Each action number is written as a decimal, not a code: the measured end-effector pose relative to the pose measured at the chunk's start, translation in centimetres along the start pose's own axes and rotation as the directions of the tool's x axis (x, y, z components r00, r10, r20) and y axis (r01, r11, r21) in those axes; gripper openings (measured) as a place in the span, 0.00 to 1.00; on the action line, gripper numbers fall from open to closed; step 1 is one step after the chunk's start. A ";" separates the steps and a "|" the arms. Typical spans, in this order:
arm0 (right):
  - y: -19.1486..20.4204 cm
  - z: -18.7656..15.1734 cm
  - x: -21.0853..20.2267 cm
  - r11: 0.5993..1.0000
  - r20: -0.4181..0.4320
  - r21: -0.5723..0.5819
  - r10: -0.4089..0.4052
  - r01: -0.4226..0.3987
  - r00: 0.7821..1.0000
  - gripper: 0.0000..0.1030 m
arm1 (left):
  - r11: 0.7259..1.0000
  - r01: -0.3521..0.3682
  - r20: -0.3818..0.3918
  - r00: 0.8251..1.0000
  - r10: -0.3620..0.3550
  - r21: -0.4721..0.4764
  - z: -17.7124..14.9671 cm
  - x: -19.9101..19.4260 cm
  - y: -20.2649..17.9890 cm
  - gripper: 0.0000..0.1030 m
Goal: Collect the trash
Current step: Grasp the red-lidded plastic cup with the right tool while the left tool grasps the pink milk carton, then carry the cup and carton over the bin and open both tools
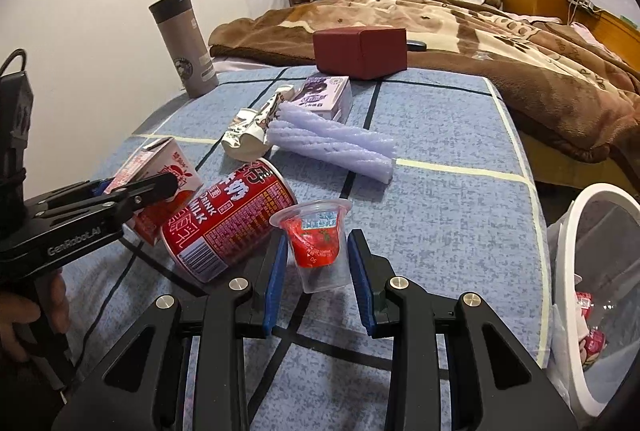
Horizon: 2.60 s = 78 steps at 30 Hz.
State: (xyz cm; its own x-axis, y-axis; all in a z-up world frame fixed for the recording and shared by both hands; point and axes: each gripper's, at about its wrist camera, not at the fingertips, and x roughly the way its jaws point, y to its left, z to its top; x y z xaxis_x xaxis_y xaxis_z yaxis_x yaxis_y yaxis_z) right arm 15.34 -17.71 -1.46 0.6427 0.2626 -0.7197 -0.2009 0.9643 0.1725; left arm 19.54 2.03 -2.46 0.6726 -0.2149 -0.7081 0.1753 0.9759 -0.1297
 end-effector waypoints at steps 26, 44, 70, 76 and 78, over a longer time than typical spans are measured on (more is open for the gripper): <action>-5.2 -1.0 -6.7 0.992 0.143 0.116 -0.071 0.055 0.987 0.31 | 0.982 0.124 0.071 0.988 -0.135 0.143 0.3 -4.5 -9.4 0.37; -13.3 -3.7 -11.4 0.949 0.164 0.258 -0.230 0.184 0.959 0.31 | 0.921 0.268 0.020 0.958 -0.285 0.283 0.0 -3.5 -21.7 0.37; -22.0 -6.5 -10.0 0.873 0.010 0.368 -0.348 0.320 0.937 0.32 | 0.867 0.354 -0.110 0.935 -0.337 0.352 -1.5 1.7 -32.0 0.37; -22.3 -6.5 -9.6 0.865 -0.028 0.337 -0.385 0.372 0.922 0.35 | 0.864 0.371 -0.128 0.928 -0.349 0.341 -1.7 2.2 -32.2 0.38; -22.5 -6.6 -9.8 0.863 -0.028 0.347 -0.383 0.368 0.924 0.47 | 0.862 0.376 -0.132 0.927 -0.352 0.339 -1.7 2.2 -32.2 0.50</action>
State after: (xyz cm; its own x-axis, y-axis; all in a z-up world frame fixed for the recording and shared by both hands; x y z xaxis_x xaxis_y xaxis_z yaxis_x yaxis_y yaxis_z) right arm 8.70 -42.21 -2.73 0.6497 -0.1273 -0.7494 0.3194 0.9404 0.1172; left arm 14.14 -29.79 -1.04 0.4669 -0.5381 -0.7018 0.6478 0.7483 -0.1428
